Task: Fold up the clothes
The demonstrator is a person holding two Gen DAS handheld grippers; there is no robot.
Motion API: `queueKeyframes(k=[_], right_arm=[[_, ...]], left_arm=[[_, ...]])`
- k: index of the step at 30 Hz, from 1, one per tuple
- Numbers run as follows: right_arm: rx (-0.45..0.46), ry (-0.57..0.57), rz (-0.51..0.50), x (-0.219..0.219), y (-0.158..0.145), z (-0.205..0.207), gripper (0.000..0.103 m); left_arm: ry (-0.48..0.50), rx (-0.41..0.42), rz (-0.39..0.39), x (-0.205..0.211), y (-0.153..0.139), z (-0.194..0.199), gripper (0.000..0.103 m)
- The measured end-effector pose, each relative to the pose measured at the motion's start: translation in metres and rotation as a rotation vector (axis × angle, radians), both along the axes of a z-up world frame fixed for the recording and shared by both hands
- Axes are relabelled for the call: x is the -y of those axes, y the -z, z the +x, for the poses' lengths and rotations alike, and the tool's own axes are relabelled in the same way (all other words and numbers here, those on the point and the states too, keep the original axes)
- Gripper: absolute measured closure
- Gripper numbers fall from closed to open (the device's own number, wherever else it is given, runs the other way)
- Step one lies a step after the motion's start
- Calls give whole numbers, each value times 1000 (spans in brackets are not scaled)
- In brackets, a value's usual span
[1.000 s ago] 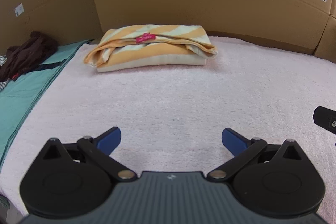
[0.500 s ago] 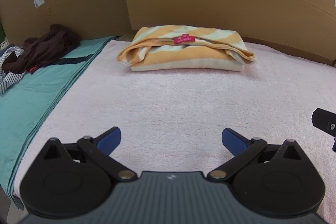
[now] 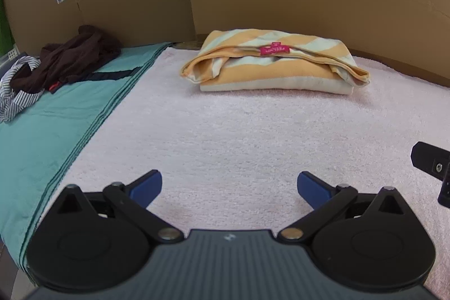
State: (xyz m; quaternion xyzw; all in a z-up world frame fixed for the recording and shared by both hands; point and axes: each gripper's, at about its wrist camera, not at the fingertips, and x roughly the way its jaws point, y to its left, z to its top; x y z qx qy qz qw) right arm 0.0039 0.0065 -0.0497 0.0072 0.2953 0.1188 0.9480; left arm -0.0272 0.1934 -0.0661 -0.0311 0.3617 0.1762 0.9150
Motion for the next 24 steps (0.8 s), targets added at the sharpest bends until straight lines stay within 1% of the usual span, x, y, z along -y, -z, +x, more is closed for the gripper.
queueKeyframes(k=[9,24], right_arm=[[-4,-9,-19,-10,2,2,2],[-15,-21,-34,-21,8,6,2]], left_arm=[[-5,-22,-17,-7,6,4,1],[3,-26,-18,-10,11,8,1]])
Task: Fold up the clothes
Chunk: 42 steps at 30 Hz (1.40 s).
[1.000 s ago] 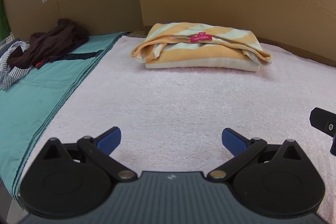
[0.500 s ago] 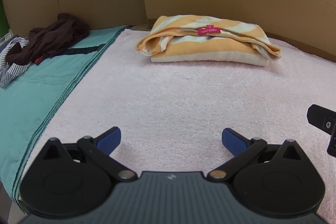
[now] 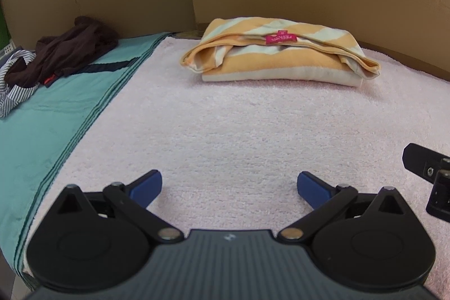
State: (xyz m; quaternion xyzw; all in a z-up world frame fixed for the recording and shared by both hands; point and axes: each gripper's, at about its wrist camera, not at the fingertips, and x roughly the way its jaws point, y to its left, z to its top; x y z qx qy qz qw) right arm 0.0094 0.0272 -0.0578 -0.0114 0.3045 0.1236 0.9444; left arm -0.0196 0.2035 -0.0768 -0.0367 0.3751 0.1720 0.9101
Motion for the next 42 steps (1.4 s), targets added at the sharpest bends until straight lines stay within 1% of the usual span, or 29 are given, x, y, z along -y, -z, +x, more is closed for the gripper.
queueKeyframes(k=[6,11,13,15,17,19,21,22,24,26,28,29,31,32,34,36,38,41,42], right_arm=[[0,-5,9,-2,2,1,2],[19,-20,24,-3,0,3,3],[35,-35,23,-4,-3,5,4],[44,-57,29,-4,-7,10,10],[34,-79,46,-5,-10,19,13],[18,-92,63,-5,-14,29,19],[-1,-99,80,-5,-16,41,37],[-13,-106,87,-5,-16,47,41],[-41,-113,110,-4,-14,58,57],[-71,-120,145,-2,-10,70,63],[-96,-125,173,-1,-7,78,63],[-105,-116,171,-2,-5,82,62],[-115,-106,159,-5,-2,88,62],[-112,-109,152,-7,0,90,62],[-103,-118,157,-8,0,92,58],[-88,-112,169,-8,-2,97,48],[-63,-88,176,-6,-4,102,42],[-28,-45,213,-2,-4,110,33],[-29,-41,226,-2,-4,114,33]], left_arm=[[-1,0,-9,-4,1,3,1],[24,0,-9,-10,-1,8,1],[39,5,-9,-16,-6,12,1],[49,15,-11,-25,-13,17,1],[65,16,-31,-36,-17,25,1],[83,10,-44,-46,-19,35,1],[94,-5,-25,-55,-19,44,1],[97,-6,-16,-60,-19,48,1],[108,3,-6,-69,-20,54,1],[115,8,3,-78,-22,60,1],[121,19,21,-86,-23,66,1],[124,28,30,-89,-24,69,1],[136,38,20,-98,-24,77,1],[145,40,-3,-104,-24,82,1],[161,45,-68,-115,-24,92,1],[160,55,-118,-124,-26,101,1],[166,64,-130,-124,-28,110,1],[207,49,-142,-117,-24,124,1],[213,40,-139,-114,-22,129,1]])
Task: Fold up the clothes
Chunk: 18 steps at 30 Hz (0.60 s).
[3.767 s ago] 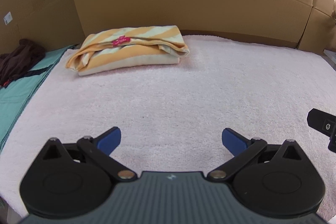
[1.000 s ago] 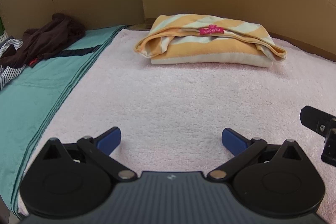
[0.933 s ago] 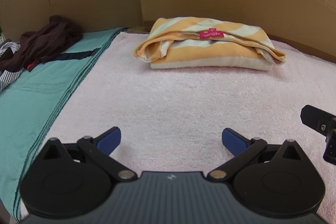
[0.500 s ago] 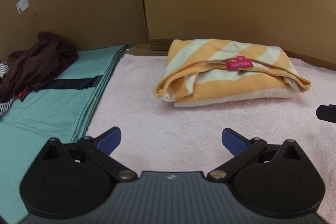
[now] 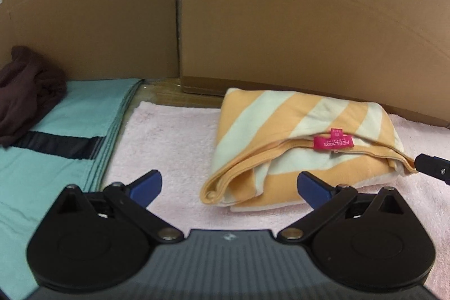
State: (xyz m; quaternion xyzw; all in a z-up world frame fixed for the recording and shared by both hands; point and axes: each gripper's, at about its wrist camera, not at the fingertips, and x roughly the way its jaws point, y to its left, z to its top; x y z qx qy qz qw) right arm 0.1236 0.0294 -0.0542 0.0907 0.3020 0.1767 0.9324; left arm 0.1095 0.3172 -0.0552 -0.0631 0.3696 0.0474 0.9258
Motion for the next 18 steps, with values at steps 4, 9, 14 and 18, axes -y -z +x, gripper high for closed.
queueKeyframes(k=[4,9,14,18], right_arm=[[-11,-4,-45,-10,6,14,33],[-11,-16,-60,-21,12,23,34],[7,-49,-68,-24,15,23,56],[32,-79,-100,-25,15,15,67]], left_arm=[[3,-12,-31,6,9,14,1],[1,15,-46,6,17,12,1],[21,68,-79,5,23,2,14],[48,119,-1,19,19,-10,32]])
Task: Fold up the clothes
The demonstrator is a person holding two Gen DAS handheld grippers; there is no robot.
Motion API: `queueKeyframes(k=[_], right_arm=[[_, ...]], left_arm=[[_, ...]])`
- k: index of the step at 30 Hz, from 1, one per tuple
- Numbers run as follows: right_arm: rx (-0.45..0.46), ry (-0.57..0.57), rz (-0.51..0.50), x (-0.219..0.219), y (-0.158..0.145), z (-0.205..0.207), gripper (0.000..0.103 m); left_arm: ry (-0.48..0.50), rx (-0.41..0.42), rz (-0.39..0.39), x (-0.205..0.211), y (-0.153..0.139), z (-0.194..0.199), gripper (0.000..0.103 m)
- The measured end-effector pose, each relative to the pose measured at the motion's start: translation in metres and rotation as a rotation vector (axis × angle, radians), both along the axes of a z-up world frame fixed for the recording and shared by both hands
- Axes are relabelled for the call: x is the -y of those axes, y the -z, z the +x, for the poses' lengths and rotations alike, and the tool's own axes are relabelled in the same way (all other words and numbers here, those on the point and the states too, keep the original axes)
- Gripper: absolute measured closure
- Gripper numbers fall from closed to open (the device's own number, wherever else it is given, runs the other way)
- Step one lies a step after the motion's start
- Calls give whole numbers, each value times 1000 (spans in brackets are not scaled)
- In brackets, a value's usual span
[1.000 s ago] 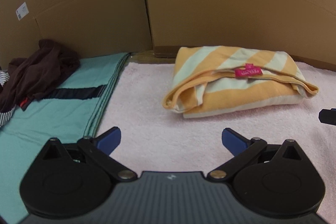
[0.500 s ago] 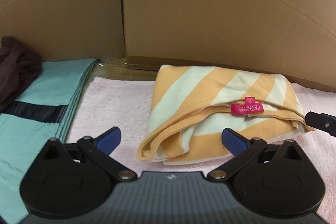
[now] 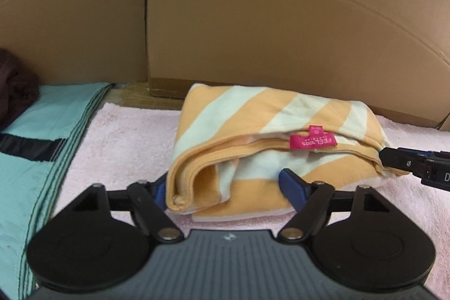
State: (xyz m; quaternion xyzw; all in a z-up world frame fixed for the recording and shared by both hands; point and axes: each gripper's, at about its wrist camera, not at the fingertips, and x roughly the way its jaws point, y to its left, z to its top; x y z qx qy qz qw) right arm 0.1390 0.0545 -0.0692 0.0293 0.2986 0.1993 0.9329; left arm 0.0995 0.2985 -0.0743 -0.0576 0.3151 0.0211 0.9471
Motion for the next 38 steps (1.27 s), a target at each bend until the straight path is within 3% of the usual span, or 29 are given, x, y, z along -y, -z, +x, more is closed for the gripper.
queueKeyframes(k=[3,5,7,8,9,11,14,18,21,25,30,38], right_arm=[[20,1,-3,1,-2,-5,85],[44,28,-39,0,0,-8,89],[31,31,-54,0,6,-7,89],[43,43,-48,1,5,-11,85],[58,55,-41,3,3,-16,78],[90,78,-20,4,-2,-30,68],[86,77,-6,0,-5,-44,66],[42,52,-11,-6,-4,-52,59],[21,68,-10,-9,-3,-60,50],[1,76,26,-10,-4,-76,46],[11,56,-4,-13,-4,-96,46],[26,71,1,-4,-8,-114,45]], left_arm=[[11,35,63,10,-3,-8,37],[7,44,103,13,-3,-11,38],[-10,43,131,15,-3,-14,30],[-28,46,148,16,-2,-15,16],[-45,55,172,18,-2,-17,8],[-37,68,209,23,-3,-20,9],[-35,33,236,27,-3,-16,3],[-44,-56,209,27,-11,-17,1],[-102,-79,187,28,-16,-28,1],[-110,-61,137,34,-20,-46,1],[-160,-31,37,39,-22,-64,1],[-155,26,14,47,-32,-82,1]])
